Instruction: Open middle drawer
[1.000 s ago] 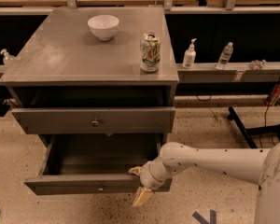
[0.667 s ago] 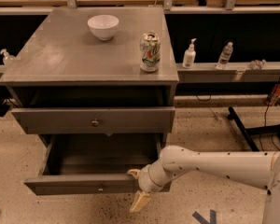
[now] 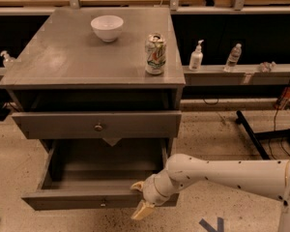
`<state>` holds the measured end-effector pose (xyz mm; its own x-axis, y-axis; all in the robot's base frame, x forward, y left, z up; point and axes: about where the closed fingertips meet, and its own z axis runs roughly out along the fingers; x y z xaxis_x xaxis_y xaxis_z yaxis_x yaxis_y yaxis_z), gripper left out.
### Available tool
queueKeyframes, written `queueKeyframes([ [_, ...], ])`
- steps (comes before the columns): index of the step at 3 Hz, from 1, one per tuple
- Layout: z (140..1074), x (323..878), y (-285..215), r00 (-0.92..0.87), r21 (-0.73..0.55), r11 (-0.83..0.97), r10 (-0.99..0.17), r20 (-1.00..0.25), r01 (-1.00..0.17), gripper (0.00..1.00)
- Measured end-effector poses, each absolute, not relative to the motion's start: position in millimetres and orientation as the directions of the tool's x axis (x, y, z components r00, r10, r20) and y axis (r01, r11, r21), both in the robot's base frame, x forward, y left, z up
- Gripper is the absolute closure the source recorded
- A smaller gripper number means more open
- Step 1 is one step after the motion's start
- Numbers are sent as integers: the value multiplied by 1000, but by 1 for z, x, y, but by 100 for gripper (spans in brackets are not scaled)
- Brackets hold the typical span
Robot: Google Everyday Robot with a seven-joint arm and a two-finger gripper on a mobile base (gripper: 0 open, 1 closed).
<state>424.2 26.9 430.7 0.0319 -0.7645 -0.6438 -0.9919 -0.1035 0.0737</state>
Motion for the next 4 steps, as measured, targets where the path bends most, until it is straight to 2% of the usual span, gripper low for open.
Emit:
queueKeyframes([
  [2,431,424,27,32,74,-103,-764,-644,-992,30],
  [3,431,424,27,32,74,-103,-764,-644,-992,12],
  [4,435,451,29,95,-7,-115,-783,-614,-993,0],
])
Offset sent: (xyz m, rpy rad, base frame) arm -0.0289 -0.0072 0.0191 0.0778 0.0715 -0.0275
